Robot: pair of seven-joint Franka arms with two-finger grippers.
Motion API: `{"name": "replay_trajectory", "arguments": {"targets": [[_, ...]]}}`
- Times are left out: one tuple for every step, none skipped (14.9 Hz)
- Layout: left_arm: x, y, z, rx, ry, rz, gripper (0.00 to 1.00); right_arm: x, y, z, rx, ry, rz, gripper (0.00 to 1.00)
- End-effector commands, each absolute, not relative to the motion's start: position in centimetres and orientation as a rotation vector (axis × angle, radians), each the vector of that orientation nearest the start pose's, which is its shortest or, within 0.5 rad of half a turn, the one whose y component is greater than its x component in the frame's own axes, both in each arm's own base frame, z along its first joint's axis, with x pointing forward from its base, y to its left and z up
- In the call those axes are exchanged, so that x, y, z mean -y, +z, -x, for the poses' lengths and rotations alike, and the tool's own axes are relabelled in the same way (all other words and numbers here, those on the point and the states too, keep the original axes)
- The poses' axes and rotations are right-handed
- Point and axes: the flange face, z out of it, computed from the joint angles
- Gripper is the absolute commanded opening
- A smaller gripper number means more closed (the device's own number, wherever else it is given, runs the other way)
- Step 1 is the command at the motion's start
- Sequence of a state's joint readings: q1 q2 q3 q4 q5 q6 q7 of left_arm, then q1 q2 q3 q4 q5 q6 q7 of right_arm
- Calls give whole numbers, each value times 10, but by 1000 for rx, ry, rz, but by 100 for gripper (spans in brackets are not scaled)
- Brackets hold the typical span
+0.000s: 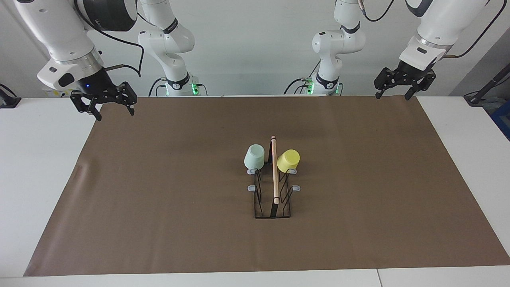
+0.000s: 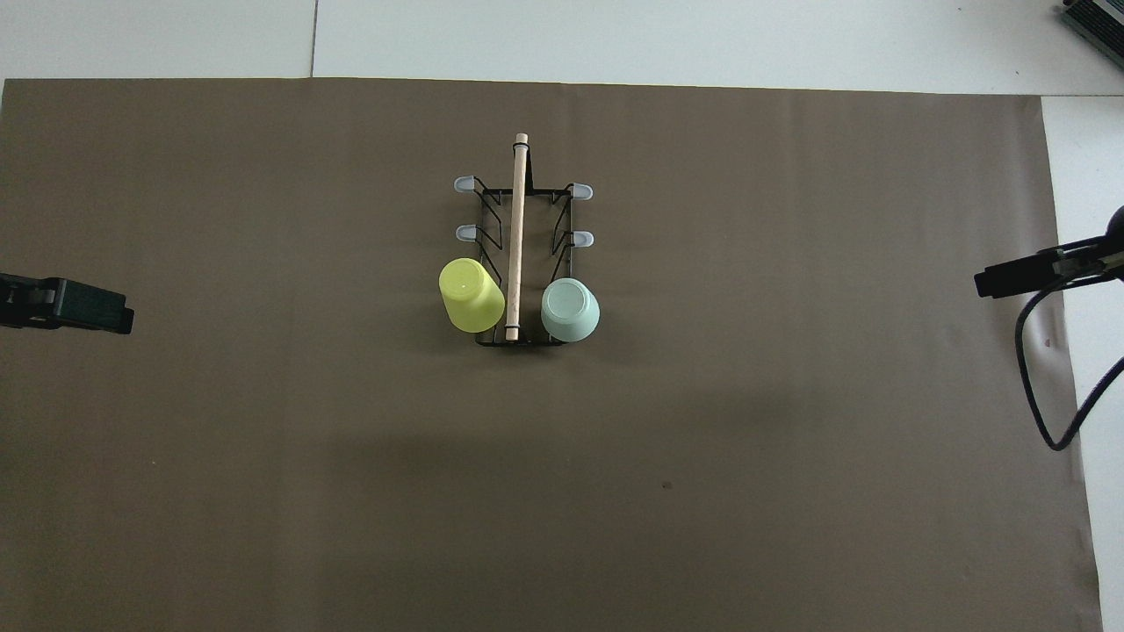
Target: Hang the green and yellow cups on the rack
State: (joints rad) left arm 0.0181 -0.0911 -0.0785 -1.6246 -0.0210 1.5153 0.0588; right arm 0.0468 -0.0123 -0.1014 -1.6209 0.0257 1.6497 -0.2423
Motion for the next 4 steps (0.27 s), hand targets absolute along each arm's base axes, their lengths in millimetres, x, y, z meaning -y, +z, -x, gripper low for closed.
{"name": "replay_trajectory", "arguments": {"targets": [[38,646,-515,-214,-2,3154,100,29,619,-557,274,-59,3115,100],[38,647,-514,-214,-7,3154,100,29,619,-557,274,-59,3115,100],[38,647,-514,-214,-7,3154,100,28,619,-557,274,-59,3115,100],[38,647,-514,-214,-7,3155,100,27,619,-557,277,-59,3115,100]]}}
